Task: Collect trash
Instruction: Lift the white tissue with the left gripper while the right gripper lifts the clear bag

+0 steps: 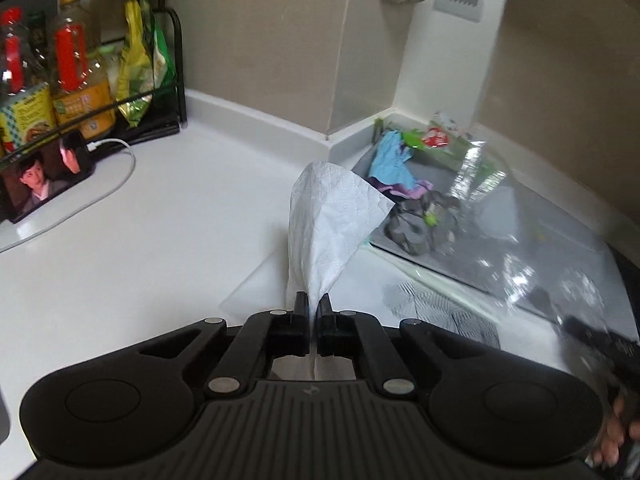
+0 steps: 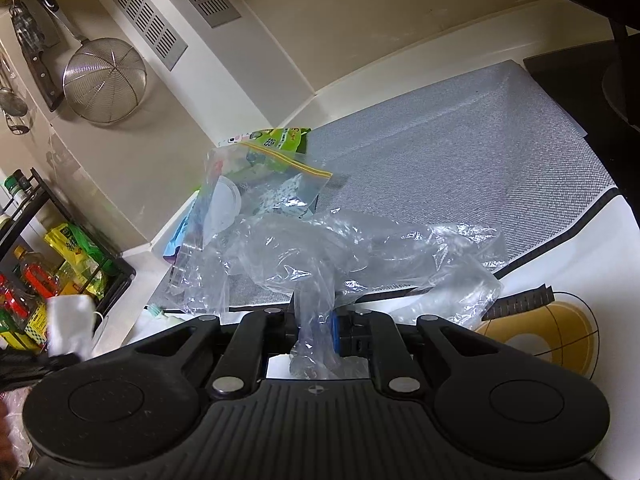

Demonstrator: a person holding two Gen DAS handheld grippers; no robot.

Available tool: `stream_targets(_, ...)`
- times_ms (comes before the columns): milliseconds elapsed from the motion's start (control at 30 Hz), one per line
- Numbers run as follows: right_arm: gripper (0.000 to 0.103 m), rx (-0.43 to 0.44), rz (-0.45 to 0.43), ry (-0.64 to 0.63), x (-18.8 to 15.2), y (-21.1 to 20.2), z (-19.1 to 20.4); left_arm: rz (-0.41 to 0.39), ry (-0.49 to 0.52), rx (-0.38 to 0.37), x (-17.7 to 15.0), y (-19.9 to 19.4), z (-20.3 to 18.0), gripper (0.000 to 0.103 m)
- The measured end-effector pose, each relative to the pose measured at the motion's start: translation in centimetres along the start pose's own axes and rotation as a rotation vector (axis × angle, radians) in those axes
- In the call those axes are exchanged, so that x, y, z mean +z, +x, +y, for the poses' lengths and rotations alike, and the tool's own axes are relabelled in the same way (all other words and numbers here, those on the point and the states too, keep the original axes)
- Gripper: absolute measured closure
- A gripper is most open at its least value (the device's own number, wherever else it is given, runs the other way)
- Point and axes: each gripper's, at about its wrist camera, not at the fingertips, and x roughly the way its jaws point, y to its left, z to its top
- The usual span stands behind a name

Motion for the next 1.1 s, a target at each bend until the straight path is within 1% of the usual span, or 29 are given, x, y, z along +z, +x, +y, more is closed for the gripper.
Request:
stream_targets(167,0.090,0.012,-0.015,-0.001,0.0,-0.1,0.0,-0.018,0.025,0.008,-6.1,-6.3,0.4,0.100)
stream_targets(300,0.091,-0.003,-0.035,-0.004,-0.1,-0.4,0.2,-0.048,0.049,0.069,-10.7,-10.6,1.4,0.100)
stream_targets(367,0.091,-0.016,-0.044,-0.029,-0.3,-1.1,0.8,-0.057,0.051,0.087,-12.5,-12.2,1.8,0.100)
stream_targets(500,0.091,0.014,-0.072,-0.072,-0.9,-3.7,2.6,-0.034,0.012,0.078,-15.6,-14.4,2.9,0.100)
stream_targets(633,0.091,0.031,-0.105,-0.137,-2.2,-7.1,4.9,-0.036,-0.026,0.064,-17.7,-16.0,3.6,0.100)
stream_targets(767,0.091,0.054,-0.123,-0.221,-3.7,-10.5,6.8,-0.038,-0.033,0.073,-19.5,-16.9,3.9,0.100)
stream_targets(900,0.091,0.055,-0.148,-0.285,-5.0,-13.3,8.2,-0.042,-0.037,0.082,-20.9,-17.4,3.9,0.100)
stream_targets(1033,0.091,0.084,-0.128,-0.311,-6.3,-15.3,9.1,-0.051,-0.025,0.097,-22.0,-17.8,3.6,0.100)
stream_targets(1100,0.091,0.101,-0.113,-0.342,-7.3,-16.0,9.8,-0.045,-0.023,0.090,-22.3,-17.8,3.5,0.100)
